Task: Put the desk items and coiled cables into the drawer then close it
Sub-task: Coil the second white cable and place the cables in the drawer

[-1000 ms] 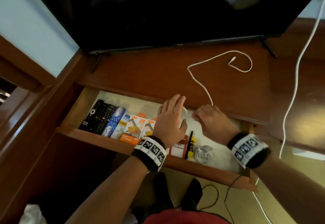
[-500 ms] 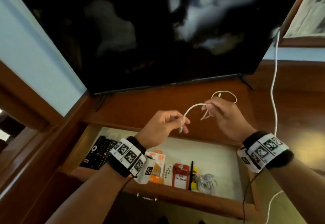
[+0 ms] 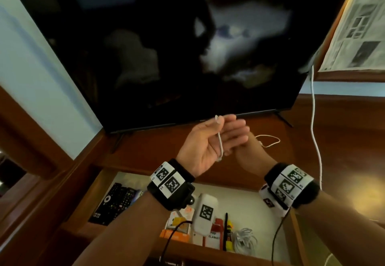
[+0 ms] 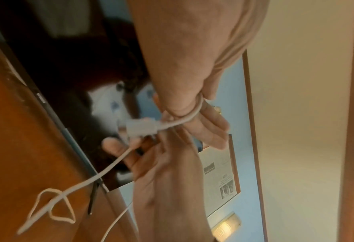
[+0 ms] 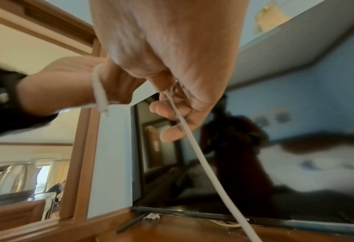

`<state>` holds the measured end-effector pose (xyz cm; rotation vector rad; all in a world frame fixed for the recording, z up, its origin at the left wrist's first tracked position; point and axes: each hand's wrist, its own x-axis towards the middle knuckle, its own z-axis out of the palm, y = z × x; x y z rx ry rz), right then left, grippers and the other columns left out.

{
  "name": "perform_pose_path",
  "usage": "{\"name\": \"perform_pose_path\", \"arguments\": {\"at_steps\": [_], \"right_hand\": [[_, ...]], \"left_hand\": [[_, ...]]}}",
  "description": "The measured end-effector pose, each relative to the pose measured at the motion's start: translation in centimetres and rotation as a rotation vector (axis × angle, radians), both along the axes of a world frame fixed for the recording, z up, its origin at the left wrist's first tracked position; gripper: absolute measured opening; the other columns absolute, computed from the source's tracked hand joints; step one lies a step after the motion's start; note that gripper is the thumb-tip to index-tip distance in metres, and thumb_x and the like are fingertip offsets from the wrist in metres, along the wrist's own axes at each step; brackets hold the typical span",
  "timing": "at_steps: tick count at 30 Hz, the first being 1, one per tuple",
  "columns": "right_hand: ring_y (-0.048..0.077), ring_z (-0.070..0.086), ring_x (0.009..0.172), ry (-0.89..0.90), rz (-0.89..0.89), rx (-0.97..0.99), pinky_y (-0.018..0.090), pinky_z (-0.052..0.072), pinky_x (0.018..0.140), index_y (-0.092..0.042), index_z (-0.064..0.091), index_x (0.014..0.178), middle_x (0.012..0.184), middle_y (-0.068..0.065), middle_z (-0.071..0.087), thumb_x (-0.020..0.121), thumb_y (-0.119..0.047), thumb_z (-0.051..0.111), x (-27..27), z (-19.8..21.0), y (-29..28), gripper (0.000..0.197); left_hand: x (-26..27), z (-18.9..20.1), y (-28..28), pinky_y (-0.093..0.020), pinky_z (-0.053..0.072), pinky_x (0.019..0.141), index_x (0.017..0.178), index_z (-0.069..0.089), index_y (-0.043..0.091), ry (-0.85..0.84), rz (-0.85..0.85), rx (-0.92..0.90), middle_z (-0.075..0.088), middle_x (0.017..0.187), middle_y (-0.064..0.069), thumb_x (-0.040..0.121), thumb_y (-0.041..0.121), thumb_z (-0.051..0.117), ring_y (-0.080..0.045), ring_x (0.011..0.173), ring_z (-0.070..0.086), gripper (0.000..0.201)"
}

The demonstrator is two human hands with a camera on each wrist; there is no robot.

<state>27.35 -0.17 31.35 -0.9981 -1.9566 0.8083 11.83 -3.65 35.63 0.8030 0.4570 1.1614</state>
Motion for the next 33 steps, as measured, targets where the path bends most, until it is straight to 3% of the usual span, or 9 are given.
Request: {"name": "perform_pose_path", "arguments": {"at_steps": [3, 8, 11, 16, 20, 25, 28, 30, 33], "right_hand": [[0.005, 0.055, 0.056, -0.14, 0.034, -0.011, 0.021, 0.045, 0.058, -0.029, 0.055, 0.077, 0.069, -0.005, 0.059, 0.103, -0.007, 0.047, -0.8, 0.3, -1.4, 0.035], [0.009, 0.049, 0.049, -0.38, 0.055, 0.101, 0.022, 0.036, 0.05, -0.043, 0.054, 0.086, 0.065, -0.011, 0.057, 0.103, -0.021, 0.052, -0.1, 2.5, -2.3, 0.028], [0.012, 0.053, 0.048, -0.469, -0.023, 0.191, 0.023, 0.037, 0.045, -0.034, 0.064, 0.094, 0.063, -0.009, 0.061, 0.098, -0.029, 0.057, 1.7, 3.7, -2.0, 0.009], [0.016, 0.057, 0.053, -0.23, -0.045, 0.228, 0.045, 0.049, 0.05, -0.033, 0.071, 0.088, 0.068, -0.008, 0.066, 0.094, -0.034, 0.068, 3.8, 5.8, -1.2, 0.008], [0.015, 0.067, 0.073, -0.049, -0.096, 0.226, 0.045, 0.054, 0.067, -0.024, 0.074, 0.093, 0.083, -0.009, 0.072, 0.096, -0.025, 0.068, 3.0, 5.3, -0.6, 0.007], [0.027, 0.063, 0.071, 0.031, -0.051, 0.13, 0.052, 0.052, 0.065, -0.022, 0.072, 0.108, 0.083, 0.006, 0.069, 0.103, -0.008, 0.052, 1.6, 1.5, -0.5, 0.025], [0.014, 0.066, 0.07, -0.031, -0.02, 0.058, 0.039, 0.053, 0.059, -0.03, 0.069, 0.098, 0.081, 0.004, 0.069, 0.099, 0.005, 0.049, 0.6, 0.2, -1.3, 0.04], [0.008, 0.06, 0.065, -0.106, -0.014, 0.035, 0.03, 0.045, 0.058, -0.028, 0.06, 0.079, 0.074, -0.004, 0.065, 0.099, 0.003, 0.051, 0.0, 0.1, -1.8, 0.038], [0.012, 0.055, 0.057, -0.179, 0.018, 0.058, 0.025, 0.043, 0.053, -0.039, 0.053, 0.076, 0.066, -0.007, 0.059, 0.103, -0.013, 0.053, -0.5, 0.5, -2.3, 0.037]], "left_hand": [[-0.3, 0.5, 1.4, -0.044, 0.055, 0.103, 0.13, 0.058, -0.005, 0.112, 0.086, 0.176, 0.068, 0.126, -0.027, 0.108, 0.001, 0.041, -0.036, 0.118, 0.069, 0.029], [-1.0, 0.6, 3.1, -0.031, 0.054, 0.104, 0.123, 0.069, 0.001, 0.964, 0.257, 0.506, 0.075, 0.117, -0.008, 0.104, -0.003, 0.05, -0.013, 0.115, 0.07, 0.027], [-2.1, 0.7, 3.2, -0.018, 0.048, 0.07, 0.118, 0.069, -0.001, 1.28, 0.155, 0.567, 0.067, 0.086, 0.011, 0.106, 0.0, 0.047, 0.002, 0.076, 0.059, 0.025], [-4.1, -0.3, 2.8, -0.028, 0.029, 0.051, 0.113, 0.071, 0.001, 1.026, -0.011, 0.421, 0.059, 0.062, -0.001, 0.112, 0.021, 0.039, -0.014, 0.051, 0.042, 0.037], [-2.7, -0.9, 1.2, -0.04, 0.015, 0.051, 0.11, 0.069, -0.011, 0.68, -0.181, 0.296, 0.031, 0.053, -0.004, 0.112, 0.034, 0.029, -0.023, 0.048, 0.019, 0.06], [-1.8, -1.2, 0.6, -0.026, 0.035, 0.049, 0.12, 0.063, -0.005, 0.24, -0.157, 0.222, 0.051, 0.058, -0.002, 0.111, 0.026, 0.034, -0.012, 0.045, 0.039, 0.044], [-1.0, -1.0, 0.7, -0.032, 0.059, 0.071, 0.126, 0.059, -0.006, 0.072, -0.1, 0.196, 0.074, 0.083, -0.01, 0.109, 0.023, 0.037, -0.021, 0.073, 0.073, 0.04], [-0.8, -0.8, 1.3, -0.04, 0.06, 0.091, 0.127, 0.058, -0.006, 0.041, -0.023, 0.194, 0.076, 0.102, -0.018, 0.109, 0.016, 0.037, -0.032, 0.099, 0.076, 0.035], [-1.0, -0.8, 2.8, -0.045, 0.058, 0.097, 0.124, 0.06, -0.007, 0.392, 0.201, 0.33, 0.075, 0.105, -0.024, 0.11, 0.008, 0.042, -0.035, 0.104, 0.075, 0.027]]}}
